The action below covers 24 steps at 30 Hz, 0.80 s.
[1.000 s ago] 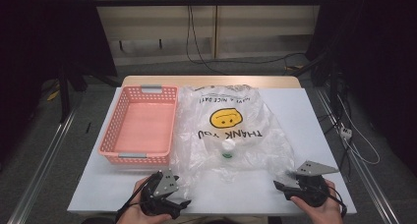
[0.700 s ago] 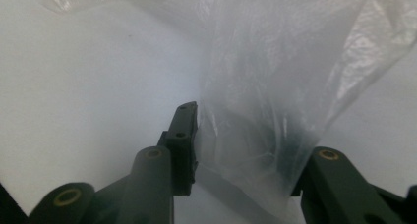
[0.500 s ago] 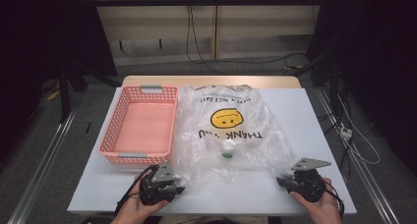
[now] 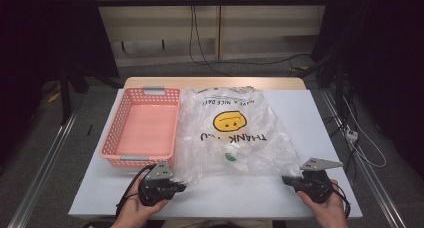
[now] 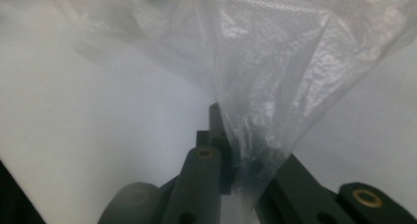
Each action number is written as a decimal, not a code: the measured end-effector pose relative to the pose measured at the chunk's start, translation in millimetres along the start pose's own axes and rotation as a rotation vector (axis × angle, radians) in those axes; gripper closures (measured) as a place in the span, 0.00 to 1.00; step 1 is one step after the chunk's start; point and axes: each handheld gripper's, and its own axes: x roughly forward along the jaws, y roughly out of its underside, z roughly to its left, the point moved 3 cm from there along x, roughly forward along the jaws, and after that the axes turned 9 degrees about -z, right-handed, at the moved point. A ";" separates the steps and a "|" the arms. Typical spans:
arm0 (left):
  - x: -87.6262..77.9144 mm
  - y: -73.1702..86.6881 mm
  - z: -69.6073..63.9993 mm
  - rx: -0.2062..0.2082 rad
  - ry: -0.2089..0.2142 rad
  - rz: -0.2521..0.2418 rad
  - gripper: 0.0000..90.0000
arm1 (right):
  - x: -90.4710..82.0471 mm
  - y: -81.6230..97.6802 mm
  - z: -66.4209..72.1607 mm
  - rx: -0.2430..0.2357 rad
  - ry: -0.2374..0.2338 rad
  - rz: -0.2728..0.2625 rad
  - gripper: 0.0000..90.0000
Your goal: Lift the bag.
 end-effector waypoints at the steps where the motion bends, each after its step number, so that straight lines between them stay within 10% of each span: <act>1: -1.0 -1.7 -0.4 0.000 0.004 -0.014 0.99 | -1.1 -1.8 1.0 0.002 -0.010 -0.020 1.00; 24: -30.5 -64.4 19.4 -0.004 -0.055 -0.234 1.00 | -7.8 -64.5 -3.4 -0.032 -0.045 -0.230 1.00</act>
